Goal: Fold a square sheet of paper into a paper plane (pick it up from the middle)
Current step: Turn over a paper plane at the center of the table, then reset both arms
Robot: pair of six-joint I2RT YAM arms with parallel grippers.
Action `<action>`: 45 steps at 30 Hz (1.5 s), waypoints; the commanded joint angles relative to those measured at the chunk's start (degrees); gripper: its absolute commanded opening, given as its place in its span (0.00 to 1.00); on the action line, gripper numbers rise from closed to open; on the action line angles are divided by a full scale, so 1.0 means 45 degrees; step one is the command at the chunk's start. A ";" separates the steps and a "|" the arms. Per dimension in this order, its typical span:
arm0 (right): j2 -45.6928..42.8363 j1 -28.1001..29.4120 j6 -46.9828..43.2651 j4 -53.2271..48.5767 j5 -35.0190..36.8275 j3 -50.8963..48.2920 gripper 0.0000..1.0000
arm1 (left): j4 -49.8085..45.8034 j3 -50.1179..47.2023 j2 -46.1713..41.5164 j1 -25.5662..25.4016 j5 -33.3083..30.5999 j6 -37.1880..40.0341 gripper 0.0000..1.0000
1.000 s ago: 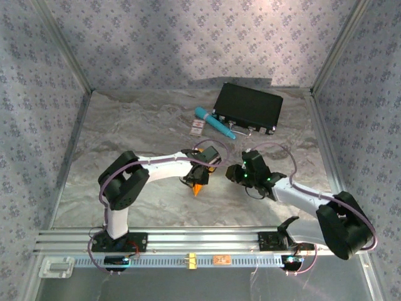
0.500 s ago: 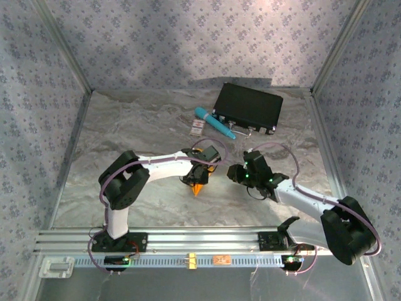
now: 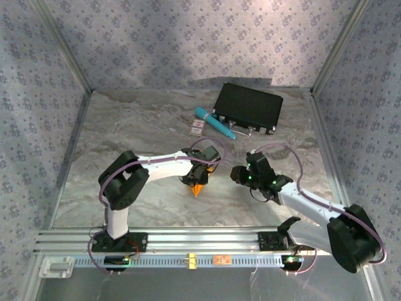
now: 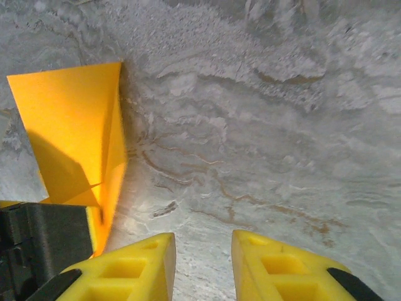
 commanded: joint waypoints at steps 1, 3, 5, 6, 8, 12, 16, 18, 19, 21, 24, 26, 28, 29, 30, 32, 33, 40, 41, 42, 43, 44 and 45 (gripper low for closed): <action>-0.0627 -0.0269 -0.0683 -0.1093 0.0719 0.0377 0.31 | -0.0633 0.0262 -0.0812 -0.0091 -0.0091 -0.0249 0.43; -0.0892 -0.0507 -0.0844 -0.1431 0.0766 0.0470 0.34 | -0.0593 0.0186 -0.0985 -0.0091 -0.0134 -0.0254 0.45; -0.1083 -0.0875 -0.1064 -0.1793 0.0815 0.0530 0.37 | -0.0650 0.0251 -0.1085 -0.0087 -0.0118 -0.0229 0.45; -0.1152 -0.1169 -0.1152 -0.2069 0.0809 0.0555 0.37 | -0.0632 0.0232 -0.1154 -0.0091 -0.0098 -0.0263 0.45; -0.1301 -0.1792 -0.1396 -0.2268 0.0460 0.0614 0.38 | -0.0574 0.0125 -0.1360 -0.0087 -0.0104 -0.0305 0.45; -0.2001 -0.2796 -0.2307 -0.2976 0.0588 0.1057 0.47 | -0.0548 -0.0154 -0.2090 -0.0087 -0.0358 -0.0348 0.47; -0.2655 -0.3228 -0.3111 -0.4034 0.2915 0.2015 0.74 | -0.0305 -0.0461 -0.3394 -0.0013 -0.1212 0.0501 0.51; -0.2595 -0.3327 -0.3984 -0.4310 0.4488 0.2486 0.99 | -0.0332 -0.0600 -0.4222 0.0266 -0.2007 0.1447 0.57; -0.2463 -0.3406 -0.4529 -0.4089 0.5320 0.2485 0.99 | -0.0273 -0.0851 -0.4723 0.0543 -0.2422 0.1888 0.60; -0.2118 -0.3698 -0.6281 -0.2741 0.6717 0.1992 0.99 | 0.0360 -0.1559 -0.5715 0.1321 -0.3073 0.2493 0.68; -0.1142 -0.4452 -0.8128 -0.1124 0.8040 0.1397 0.99 | 0.1782 -0.3108 -0.7251 0.3101 -0.3376 0.3347 0.83; -0.0374 -0.5362 -0.8509 -0.0116 0.7997 0.1179 0.99 | 0.2892 -0.4101 -0.7975 0.4372 -0.3566 0.3925 0.94; 0.0032 -0.6106 -0.8566 0.1927 0.7545 0.0549 0.99 | 0.3897 -0.4900 -0.8376 0.5660 -0.3929 0.4416 0.97; 0.0099 -0.6403 -0.8742 0.3142 0.6930 0.0029 0.99 | 0.4119 -0.5094 -0.8409 0.6162 -0.4078 0.4653 0.97; 0.0186 -0.6853 -0.8913 0.4733 0.5864 -0.0557 0.99 | 0.4270 -0.5223 -0.8395 0.6678 -0.4359 0.4947 0.97; 0.0535 -0.7470 -0.8876 0.6137 0.3925 -0.0967 0.99 | 0.4918 -0.5583 -0.8337 0.7549 -0.5027 0.5729 0.97; 0.0899 -0.7598 -0.9310 0.6462 0.3235 -0.0890 0.99 | 0.5465 -0.5877 -0.8286 0.7952 -0.5434 0.6222 0.98; 0.4102 -0.7061 -1.0846 0.9784 0.1328 -0.0767 0.98 | 0.8176 -0.6827 -0.7283 0.9986 -0.5326 0.8256 1.00; 0.4445 -0.6942 -1.1020 0.9572 0.1268 -0.0513 0.97 | 0.8843 -0.7049 -0.7170 1.0015 -0.5435 0.8486 1.00; 0.4624 -0.6904 -1.0984 0.9590 0.1473 -0.0410 0.97 | 0.9322 -0.7225 -0.7095 1.0085 -0.5399 0.8608 1.00; 0.4621 -0.7156 -1.0819 0.9542 0.1141 -0.0418 0.97 | 0.9408 -0.7233 -0.7039 1.0173 -0.5228 0.8683 1.00; 0.4775 -0.7247 -1.0853 1.0292 0.0787 -0.0739 0.97 | 0.9561 -0.7237 -0.7007 1.0184 -0.5233 0.8898 1.00; 0.5167 -0.7184 -1.0966 1.1256 0.0753 -0.1123 0.97 | 1.0143 -0.7424 -0.6987 1.0196 -0.5257 0.9262 1.00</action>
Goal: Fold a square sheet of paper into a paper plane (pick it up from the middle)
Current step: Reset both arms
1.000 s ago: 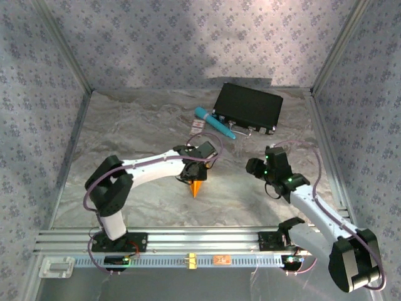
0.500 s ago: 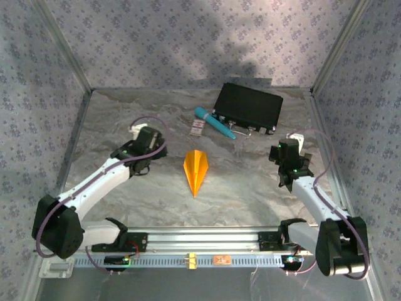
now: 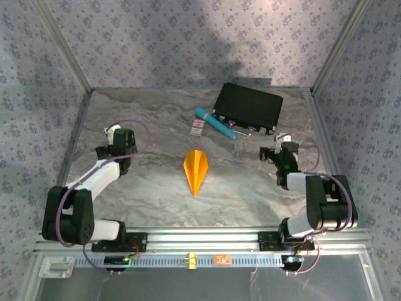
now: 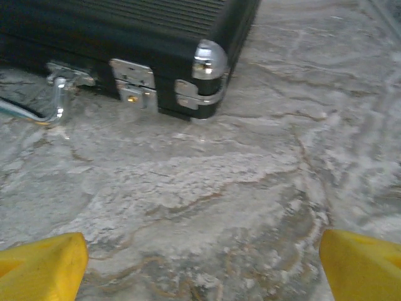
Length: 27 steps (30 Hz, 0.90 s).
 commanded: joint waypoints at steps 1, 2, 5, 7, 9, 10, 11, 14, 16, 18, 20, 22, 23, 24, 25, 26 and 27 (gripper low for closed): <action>0.0916 -0.0012 -0.0519 0.3624 -0.0502 -0.0688 0.98 | 0.2842 -0.0688 0.0063 0.0105 -0.0131 0.1524 1.00; 0.0788 -0.0040 -0.0424 0.3234 -0.0307 -0.0622 0.99 | 0.3821 -0.1078 0.0063 0.0131 0.0004 0.1846 1.00; 0.0751 -0.0512 0.0274 0.1719 -0.0156 0.0155 0.99 | 0.6086 -0.2159 0.0107 0.0660 0.1630 0.1930 1.00; 0.0799 -0.0418 0.0221 0.2009 0.0005 0.0084 0.99 | 0.6687 -0.2370 0.0335 0.0878 0.2215 0.2232 1.00; 0.0815 -0.0376 0.0204 0.2048 0.0086 0.0041 0.99 | 0.7742 -0.2741 0.0636 0.1165 0.2704 0.2381 1.00; 0.0727 -0.0243 0.0158 0.2003 0.0421 -0.0011 0.99 | 0.8166 -0.2917 0.0777 0.1363 0.3072 0.2411 1.00; 0.0785 -0.0065 0.0070 0.2351 0.0823 -0.0140 0.99 | 0.8013 -0.2852 0.0715 0.1574 0.3712 0.2471 1.00; 0.0761 0.0148 0.0032 0.2612 0.1289 -0.0227 0.99 | 1.2080 -0.4357 0.1992 0.2023 0.6027 0.3040 1.00; 0.0767 -0.0074 0.0146 0.2235 0.0823 -0.0057 0.99 | 1.3469 -0.4552 0.2882 0.2072 0.5735 0.2930 1.00; 0.0778 -0.0248 0.0208 0.2007 0.0368 0.0056 0.99 | 1.1290 -0.3842 0.2388 0.2423 0.5451 0.2194 1.00; 0.0766 -0.0416 0.0269 0.1868 0.0056 0.0095 0.99 | 1.0983 -0.3701 0.2450 0.2336 0.5378 0.2301 1.00; 0.0765 -0.0415 0.0277 0.1865 0.0085 0.0100 0.99 | 1.1642 -0.3799 0.2623 0.2300 0.5305 0.2391 1.00; 0.0769 -0.0408 0.0264 0.1856 0.0075 0.0112 0.99 | 1.1319 -0.3742 0.2559 0.2255 0.5197 0.2372 1.00; 0.0762 -0.0413 0.0259 0.1853 0.0068 0.0124 0.99 | 1.0847 -0.3617 0.2403 0.2187 0.5023 0.2363 1.00; 0.0760 -0.0419 0.0263 0.1853 0.0079 0.0110 0.99 | 1.1190 -0.3632 0.2521 0.2076 0.4871 0.2527 1.00; 0.0760 -0.0418 0.0264 0.1850 0.0080 0.0123 0.99 | 1.0998 -0.3574 0.2529 0.1907 0.4685 0.2650 1.00; 0.0761 -0.0404 0.0259 0.1853 0.0065 0.0124 0.99 | 1.0775 -0.3473 0.2490 0.1829 0.4644 0.2712 1.00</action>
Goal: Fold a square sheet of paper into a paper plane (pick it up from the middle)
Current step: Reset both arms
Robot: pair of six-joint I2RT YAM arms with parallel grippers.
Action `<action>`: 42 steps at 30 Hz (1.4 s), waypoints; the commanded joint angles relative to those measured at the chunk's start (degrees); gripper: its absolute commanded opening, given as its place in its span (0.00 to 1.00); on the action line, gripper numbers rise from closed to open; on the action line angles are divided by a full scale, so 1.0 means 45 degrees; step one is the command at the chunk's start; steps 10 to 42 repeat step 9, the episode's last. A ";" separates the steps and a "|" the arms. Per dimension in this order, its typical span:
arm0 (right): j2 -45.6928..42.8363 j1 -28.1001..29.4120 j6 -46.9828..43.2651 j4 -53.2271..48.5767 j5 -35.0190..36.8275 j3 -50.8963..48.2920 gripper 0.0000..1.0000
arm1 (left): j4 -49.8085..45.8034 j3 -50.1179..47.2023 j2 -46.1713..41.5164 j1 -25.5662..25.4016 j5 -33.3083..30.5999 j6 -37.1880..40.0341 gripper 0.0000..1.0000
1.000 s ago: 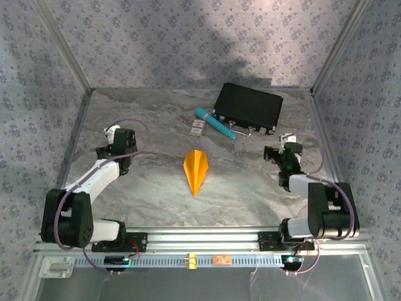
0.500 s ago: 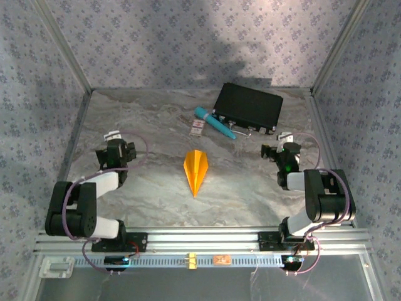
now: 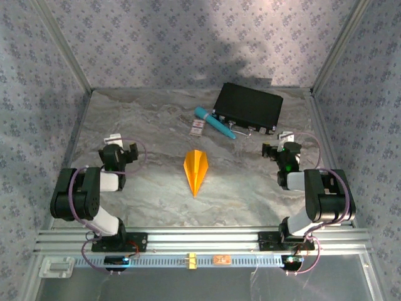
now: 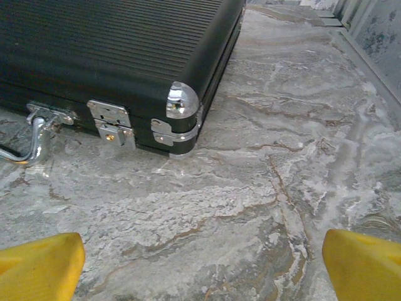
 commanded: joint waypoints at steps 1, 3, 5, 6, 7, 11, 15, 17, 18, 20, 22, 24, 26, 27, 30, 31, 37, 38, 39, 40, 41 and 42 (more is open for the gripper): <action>0.0061 -0.0049 0.0199 0.0017 -0.0169 0.0247 0.99 | 0.0335 0.0321 -0.0102 -0.0160 -0.0106 0.0207 1.00; 0.0065 -0.0056 0.0195 -0.0002 -0.0177 0.0257 0.99 | 0.0207 0.0352 -0.0144 -0.0156 -0.0081 0.0204 1.00; 0.0075 -0.0043 0.0206 -0.0022 -0.0201 0.0255 0.99 | 0.0172 0.0349 -0.0150 -0.0159 -0.0081 0.0194 1.00; 0.0077 -0.0047 0.0197 -0.0032 -0.0201 0.0257 0.99 | 0.0243 0.0333 -0.0138 -0.0154 -0.0088 0.0197 1.00; 0.0065 -0.0055 0.0205 -0.0003 -0.0169 0.0258 0.99 | 0.0203 0.0347 -0.0152 -0.0172 -0.0085 0.0208 1.00; 0.0061 -0.0047 0.0181 0.0016 -0.0171 0.0247 0.99 | 0.0214 0.0351 -0.0137 -0.0156 -0.0080 0.0198 1.00; 0.0061 -0.0047 0.0181 0.0016 -0.0171 0.0247 0.99 | 0.0214 0.0351 -0.0137 -0.0156 -0.0080 0.0198 1.00; 0.0061 -0.0047 0.0181 0.0016 -0.0171 0.0247 0.99 | 0.0214 0.0351 -0.0137 -0.0156 -0.0080 0.0198 1.00; 0.0061 -0.0047 0.0181 0.0016 -0.0171 0.0247 0.99 | 0.0214 0.0351 -0.0137 -0.0156 -0.0080 0.0198 1.00; 0.0061 -0.0047 0.0181 0.0016 -0.0171 0.0247 0.99 | 0.0214 0.0351 -0.0137 -0.0156 -0.0080 0.0198 1.00; 0.0061 -0.0047 0.0181 0.0016 -0.0171 0.0247 0.99 | 0.0214 0.0351 -0.0137 -0.0156 -0.0080 0.0198 1.00; 0.0061 -0.0047 0.0181 0.0016 -0.0171 0.0247 0.99 | 0.0214 0.0351 -0.0137 -0.0156 -0.0080 0.0198 1.00; 0.0061 -0.0047 0.0181 0.0016 -0.0171 0.0247 0.99 | 0.0214 0.0351 -0.0137 -0.0156 -0.0080 0.0198 1.00; 0.0061 -0.0047 0.0181 0.0016 -0.0171 0.0247 0.99 | 0.0214 0.0351 -0.0137 -0.0156 -0.0080 0.0198 1.00; 0.0061 -0.0047 0.0181 0.0016 -0.0171 0.0247 0.99 | 0.0214 0.0351 -0.0137 -0.0156 -0.0080 0.0198 1.00; 0.0061 -0.0047 0.0181 0.0016 -0.0171 0.0247 0.99 | 0.0214 0.0351 -0.0137 -0.0156 -0.0080 0.0198 1.00; 0.0061 -0.0047 0.0181 0.0016 -0.0171 0.0247 0.99 | 0.0214 0.0351 -0.0137 -0.0156 -0.0080 0.0198 1.00; 0.0061 -0.0047 0.0181 0.0016 -0.0171 0.0247 0.99 | 0.0214 0.0351 -0.0137 -0.0156 -0.0080 0.0198 1.00; 0.0061 -0.0047 0.0181 0.0016 -0.0171 0.0247 0.99 | 0.0214 0.0351 -0.0137 -0.0156 -0.0080 0.0198 1.00; 0.0061 -0.0047 0.0181 0.0016 -0.0171 0.0247 0.99 | 0.0214 0.0351 -0.0137 -0.0156 -0.0080 0.0198 1.00; 0.0061 -0.0047 0.0181 0.0016 -0.0171 0.0247 0.99 | 0.0214 0.0351 -0.0137 -0.0156 -0.0080 0.0198 1.00; 0.0061 -0.0047 0.0181 0.0016 -0.0171 0.0247 0.99 | 0.0214 0.0351 -0.0137 -0.0156 -0.0080 0.0198 1.00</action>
